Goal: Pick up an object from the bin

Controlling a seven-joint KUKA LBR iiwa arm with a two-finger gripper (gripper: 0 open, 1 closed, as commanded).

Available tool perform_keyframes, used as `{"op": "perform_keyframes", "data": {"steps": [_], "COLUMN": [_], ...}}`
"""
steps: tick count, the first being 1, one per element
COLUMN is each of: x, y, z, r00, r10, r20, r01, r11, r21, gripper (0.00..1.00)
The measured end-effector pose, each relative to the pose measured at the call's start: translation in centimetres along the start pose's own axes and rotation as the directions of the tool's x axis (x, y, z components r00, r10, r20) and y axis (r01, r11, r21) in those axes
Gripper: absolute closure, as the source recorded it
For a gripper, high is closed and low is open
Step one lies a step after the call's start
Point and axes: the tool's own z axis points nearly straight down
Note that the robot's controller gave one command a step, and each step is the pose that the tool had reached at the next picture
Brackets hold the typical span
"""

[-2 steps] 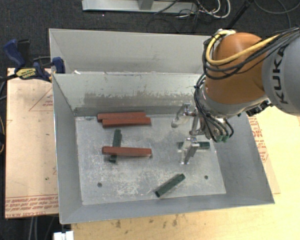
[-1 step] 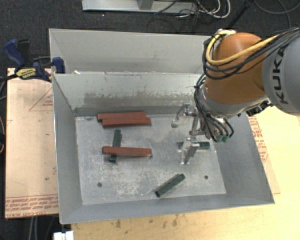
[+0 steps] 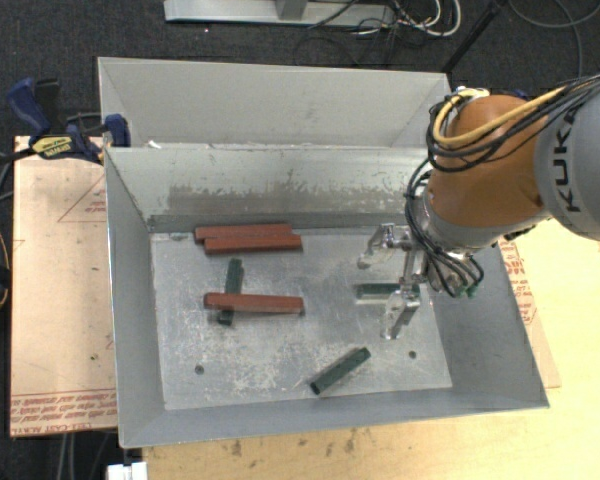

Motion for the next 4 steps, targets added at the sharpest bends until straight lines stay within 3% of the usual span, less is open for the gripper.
{"op": "perform_keyframes", "data": {"steps": [1, 2, 3, 4], "x": [-1.9, -1.9, -7.4, -7.4], "y": [-0.9, -0.9, 7.8, 7.6], "z": [10.3, 10.3, 10.3, 10.3], "r00": [0.973, 0.973, 0.999, 0.998], "r10": [0.229, 0.229, 0.054, 0.057], "r20": [0.012, 0.012, 0.003, 0.005], "r01": [-0.229, -0.229, -0.054, -0.057], "r11": [0.973, 0.973, 0.999, 0.998], "r21": [-0.001, -0.001, 0.000, -0.001], "gripper": [1.00, 1.00, 0.00, 0.00]}}
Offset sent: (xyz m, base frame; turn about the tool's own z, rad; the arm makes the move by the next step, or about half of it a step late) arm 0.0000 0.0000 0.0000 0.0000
